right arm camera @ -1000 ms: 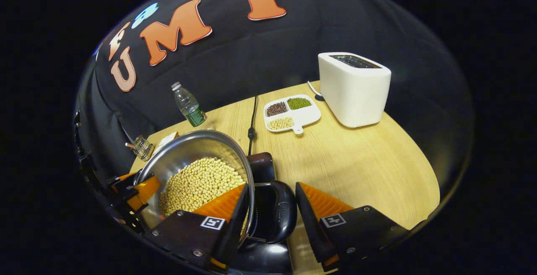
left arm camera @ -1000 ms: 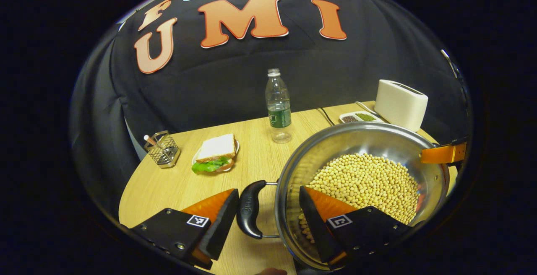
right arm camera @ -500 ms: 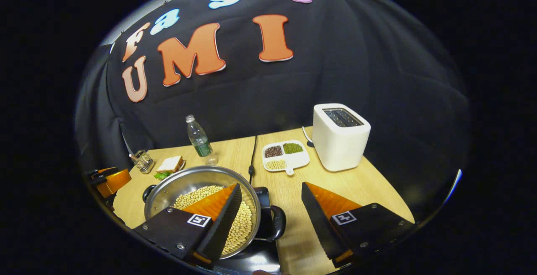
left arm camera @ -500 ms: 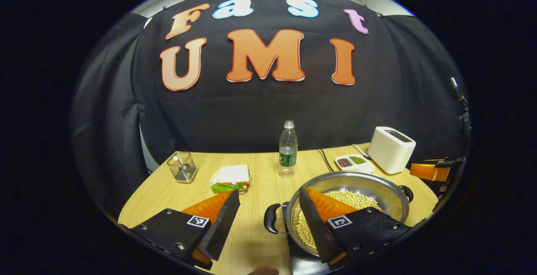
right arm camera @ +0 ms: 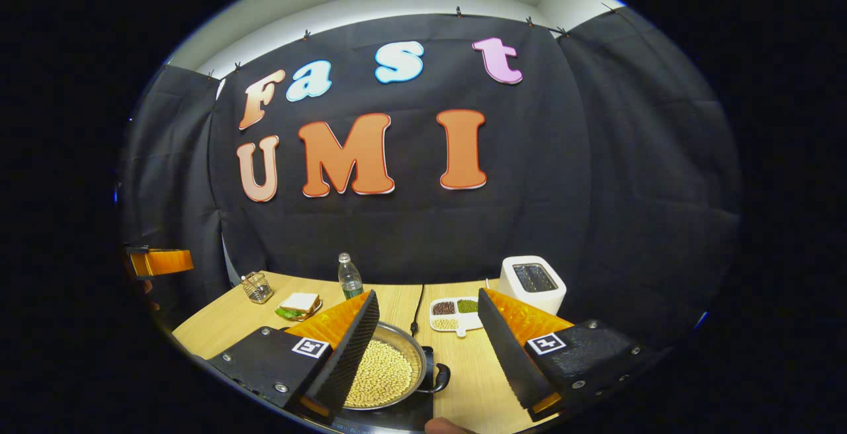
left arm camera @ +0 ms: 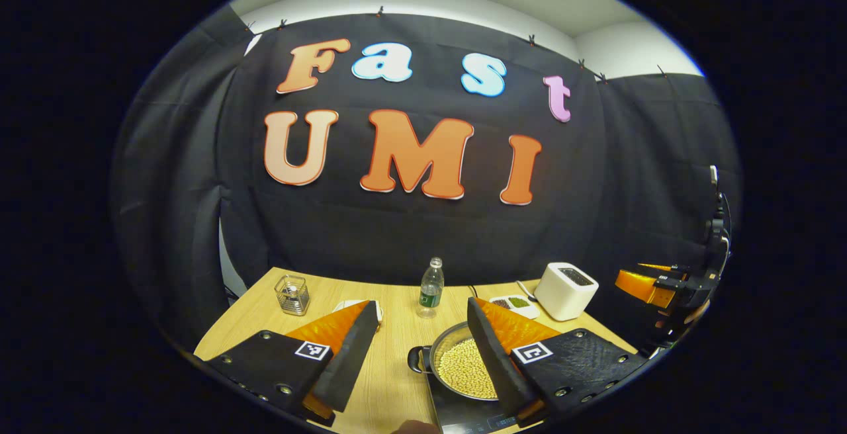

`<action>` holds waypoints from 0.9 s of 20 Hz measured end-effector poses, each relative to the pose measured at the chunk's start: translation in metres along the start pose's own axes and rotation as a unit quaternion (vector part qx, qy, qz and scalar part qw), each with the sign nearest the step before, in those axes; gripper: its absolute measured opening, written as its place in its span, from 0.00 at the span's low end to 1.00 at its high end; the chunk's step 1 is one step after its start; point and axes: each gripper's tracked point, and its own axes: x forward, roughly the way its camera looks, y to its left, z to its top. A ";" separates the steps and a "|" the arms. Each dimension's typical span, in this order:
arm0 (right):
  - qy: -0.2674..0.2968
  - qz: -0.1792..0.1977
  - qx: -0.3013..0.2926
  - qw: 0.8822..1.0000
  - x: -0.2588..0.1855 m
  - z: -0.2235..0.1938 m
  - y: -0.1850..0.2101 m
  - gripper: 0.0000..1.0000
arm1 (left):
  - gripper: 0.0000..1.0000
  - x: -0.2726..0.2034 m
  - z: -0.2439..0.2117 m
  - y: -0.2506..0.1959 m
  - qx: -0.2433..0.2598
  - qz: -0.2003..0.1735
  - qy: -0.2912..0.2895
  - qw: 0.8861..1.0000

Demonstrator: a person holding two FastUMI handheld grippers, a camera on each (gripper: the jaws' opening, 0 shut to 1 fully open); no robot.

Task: First push the handle of the pot to place it horizontally, then grasp the pot with both hands and set it on the induction cooktop.

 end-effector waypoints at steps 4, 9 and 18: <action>-0.037 0.038 -0.015 0.998 -0.034 0.048 0.017 0.89 | 0.84 -0.035 0.024 0.008 -0.021 -0.021 0.006 1.000; -0.093 0.044 -0.039 0.994 -0.080 0.101 0.009 0.98 | 0.84 -0.083 0.050 0.059 -0.009 0.044 -0.019 0.999; -0.164 0.032 -0.059 0.984 -0.135 0.164 0.019 0.93 | 0.82 -0.171 0.119 0.066 0.037 0.099 -0.130 0.986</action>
